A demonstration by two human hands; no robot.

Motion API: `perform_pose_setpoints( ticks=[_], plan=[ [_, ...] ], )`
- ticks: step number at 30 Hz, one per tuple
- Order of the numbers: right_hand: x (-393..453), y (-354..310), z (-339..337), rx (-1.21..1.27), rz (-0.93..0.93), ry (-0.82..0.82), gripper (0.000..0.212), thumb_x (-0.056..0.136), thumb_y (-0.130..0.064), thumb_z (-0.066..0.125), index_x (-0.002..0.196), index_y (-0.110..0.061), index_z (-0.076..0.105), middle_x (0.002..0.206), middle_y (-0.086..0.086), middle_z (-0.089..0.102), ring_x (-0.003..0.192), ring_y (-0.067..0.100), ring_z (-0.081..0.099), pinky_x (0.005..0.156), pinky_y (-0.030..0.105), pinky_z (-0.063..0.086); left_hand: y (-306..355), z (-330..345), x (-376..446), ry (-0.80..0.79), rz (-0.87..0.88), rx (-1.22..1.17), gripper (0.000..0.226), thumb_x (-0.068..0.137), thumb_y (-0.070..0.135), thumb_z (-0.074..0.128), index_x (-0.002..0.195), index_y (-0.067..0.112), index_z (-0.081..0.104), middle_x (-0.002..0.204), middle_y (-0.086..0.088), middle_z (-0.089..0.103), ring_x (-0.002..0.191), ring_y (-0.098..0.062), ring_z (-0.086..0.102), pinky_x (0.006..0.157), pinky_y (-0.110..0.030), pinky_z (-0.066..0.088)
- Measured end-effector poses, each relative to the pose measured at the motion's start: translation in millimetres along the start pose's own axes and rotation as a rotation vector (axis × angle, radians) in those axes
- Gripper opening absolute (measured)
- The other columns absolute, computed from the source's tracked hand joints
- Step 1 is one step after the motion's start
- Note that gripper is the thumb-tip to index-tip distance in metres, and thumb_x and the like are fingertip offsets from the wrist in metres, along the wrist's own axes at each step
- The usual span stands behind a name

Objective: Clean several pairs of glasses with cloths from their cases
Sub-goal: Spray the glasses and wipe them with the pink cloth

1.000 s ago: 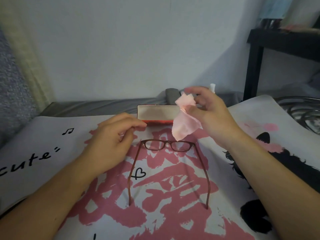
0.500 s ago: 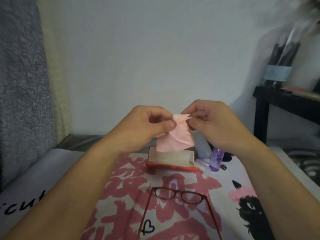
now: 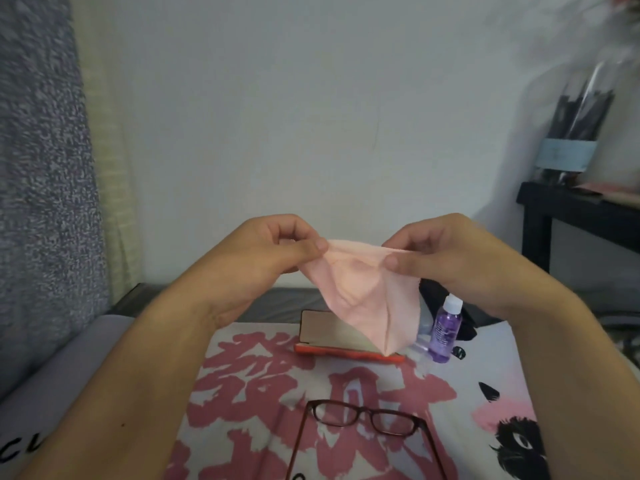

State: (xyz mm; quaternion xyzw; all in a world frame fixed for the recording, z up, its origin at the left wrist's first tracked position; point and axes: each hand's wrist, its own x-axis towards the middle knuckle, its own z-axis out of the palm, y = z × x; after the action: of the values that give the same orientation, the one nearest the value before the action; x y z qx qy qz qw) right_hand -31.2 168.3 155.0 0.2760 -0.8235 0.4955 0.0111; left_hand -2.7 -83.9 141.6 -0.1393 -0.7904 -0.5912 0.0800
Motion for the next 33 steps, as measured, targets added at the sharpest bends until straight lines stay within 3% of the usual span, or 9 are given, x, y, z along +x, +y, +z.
perform_pose_setpoints(
  ticks=[7,11,13,16,20,24,28,30,33],
  plan=[
    [-4,2,-4,0.066,0.085,-0.1,0.011,0.089,-0.001,0.07,0.096,-0.004,0.078,0.098,0.016,0.078,0.09,0.025,0.072,0.096,0.038,0.054,-1,-2,1,0.046,-0.015,0.079,0.013,0.092,0.018,0.071,0.083,0.024,0.078,0.089,-0.004,0.076,0.092,-0.017,0.069,0.108,-0.046,0.047],
    [-2,2,-2,0.283,0.127,-0.153,0.025,0.082,0.006,0.072,0.106,-0.001,0.072,0.099,0.016,0.074,0.088,0.023,0.071,0.085,0.035,0.056,0,-3,0,0.027,-0.031,-0.013,0.015,0.093,0.011,0.068,0.085,0.018,0.077,0.089,-0.001,0.074,0.088,-0.015,0.068,0.094,-0.035,0.051],
    [-2,0,-1,0.33,0.167,-0.169,0.017,0.085,0.006,0.071,0.101,0.001,0.071,0.094,0.015,0.074,0.085,0.023,0.07,0.079,0.03,0.058,0,-5,1,0.018,-0.057,-0.039,0.017,0.094,0.009,0.065,0.085,0.018,0.076,0.085,0.0,0.072,0.083,-0.012,0.066,0.085,-0.03,0.049],
    [-1,-4,2,0.318,0.189,-0.108,0.008,0.091,-0.004,0.064,0.084,-0.003,0.066,0.079,0.008,0.07,0.075,0.019,0.067,0.069,0.026,0.056,-4,-6,2,-0.011,-0.12,-0.055,0.023,0.095,0.009,0.062,0.08,0.02,0.076,0.083,-0.001,0.07,0.081,-0.013,0.064,0.083,-0.034,0.051],
    [-1,-9,9,0.409,0.164,0.002,0.012,0.094,-0.015,0.064,0.086,-0.008,0.061,0.076,0.007,0.066,0.067,0.02,0.064,0.056,0.027,0.051,-8,-10,1,-0.148,-0.176,-0.129,0.01,0.094,0.014,0.063,0.089,0.012,0.072,0.084,-0.008,0.069,0.078,-0.019,0.064,0.076,-0.032,0.057],
    [1,-13,25,0.218,0.043,-0.036,0.013,0.095,-0.019,0.069,0.087,-0.009,0.063,0.079,0.012,0.067,0.07,0.023,0.063,0.064,0.033,0.049,-11,-4,-1,-0.364,-0.203,-0.218,0.066,0.078,0.054,0.079,0.125,0.011,0.063,0.112,-0.016,0.072,0.097,-0.028,0.07,0.087,-0.039,0.056],
    [4,-15,35,0.002,0.039,-0.093,0.01,0.091,-0.022,0.074,0.095,-0.015,0.068,0.083,0.014,0.074,0.069,0.021,0.068,0.064,0.035,0.051,-8,20,-2,-0.359,-0.228,-0.302,0.051,0.087,0.02,0.075,0.132,0.003,0.058,0.116,-0.018,0.071,0.103,-0.027,0.07,0.084,-0.035,0.059],
    [4,-11,33,0.114,0.096,-0.149,0.023,0.086,-0.013,0.079,0.104,-0.014,0.065,0.084,0.019,0.073,0.069,0.025,0.067,0.064,0.036,0.051,-8,17,-3,-0.384,-0.233,-0.32,0.043,0.086,0.01,0.074,0.126,0.001,0.062,0.116,-0.02,0.07,0.105,-0.028,0.069,0.084,-0.035,0.058],
    [4,-3,28,0.355,0.187,-0.34,0.044,0.076,-0.002,0.079,0.115,-0.009,0.061,0.088,0.018,0.066,0.076,0.027,0.063,0.065,0.035,0.05,-2,6,-6,-0.263,-0.232,-0.296,0.013,0.087,0.004,0.069,0.1,0.005,0.068,0.092,-0.012,0.071,0.082,-0.021,0.069,0.067,-0.03,0.057]
  ],
)
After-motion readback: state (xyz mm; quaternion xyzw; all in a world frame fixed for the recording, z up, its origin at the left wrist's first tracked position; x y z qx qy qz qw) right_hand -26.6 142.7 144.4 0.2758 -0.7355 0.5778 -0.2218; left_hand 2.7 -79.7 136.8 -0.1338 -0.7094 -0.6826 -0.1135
